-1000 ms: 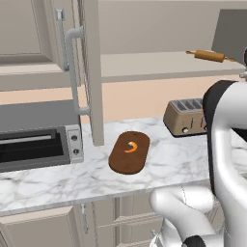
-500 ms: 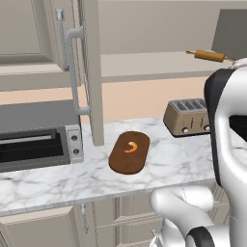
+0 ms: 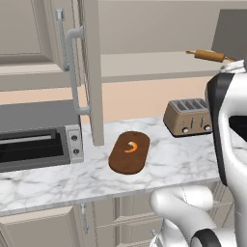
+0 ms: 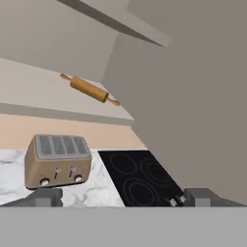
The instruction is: Open the cabinet, retrieve the rolling pin, and place it next to the meat on the cutting board to prepare for tenderizing.
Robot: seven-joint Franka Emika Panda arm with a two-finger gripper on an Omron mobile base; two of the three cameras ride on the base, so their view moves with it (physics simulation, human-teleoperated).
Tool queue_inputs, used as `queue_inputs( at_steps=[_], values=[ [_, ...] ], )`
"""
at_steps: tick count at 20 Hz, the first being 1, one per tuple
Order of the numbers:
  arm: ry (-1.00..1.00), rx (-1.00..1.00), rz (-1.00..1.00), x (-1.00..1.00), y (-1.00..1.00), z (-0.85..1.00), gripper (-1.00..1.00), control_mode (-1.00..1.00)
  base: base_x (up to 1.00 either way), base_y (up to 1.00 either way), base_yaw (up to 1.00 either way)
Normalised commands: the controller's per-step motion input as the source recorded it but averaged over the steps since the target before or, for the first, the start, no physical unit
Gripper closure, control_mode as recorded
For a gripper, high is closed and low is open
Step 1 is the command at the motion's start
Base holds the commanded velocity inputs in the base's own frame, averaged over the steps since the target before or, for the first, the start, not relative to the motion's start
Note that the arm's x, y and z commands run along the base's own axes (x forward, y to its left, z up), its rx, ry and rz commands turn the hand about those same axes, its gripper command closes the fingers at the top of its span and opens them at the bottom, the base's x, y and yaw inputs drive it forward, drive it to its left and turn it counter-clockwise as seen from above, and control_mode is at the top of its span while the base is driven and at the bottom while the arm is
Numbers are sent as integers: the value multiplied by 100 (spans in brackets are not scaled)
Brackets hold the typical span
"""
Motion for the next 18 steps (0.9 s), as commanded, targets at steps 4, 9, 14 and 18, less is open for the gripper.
queue_inputs(
  at_steps=[4,9,14,18],
  values=[
    [0,0,12,53,0,0,-100,-100,0,0,0],
    [7,0,10,56,0,0,-100,-100,0,0,0],
    [15,0,7,47,0,0,-100,-100,0,0,0],
    [14,-2,2,35,-8,0,-100,-100,0,0,0]
  ],
)
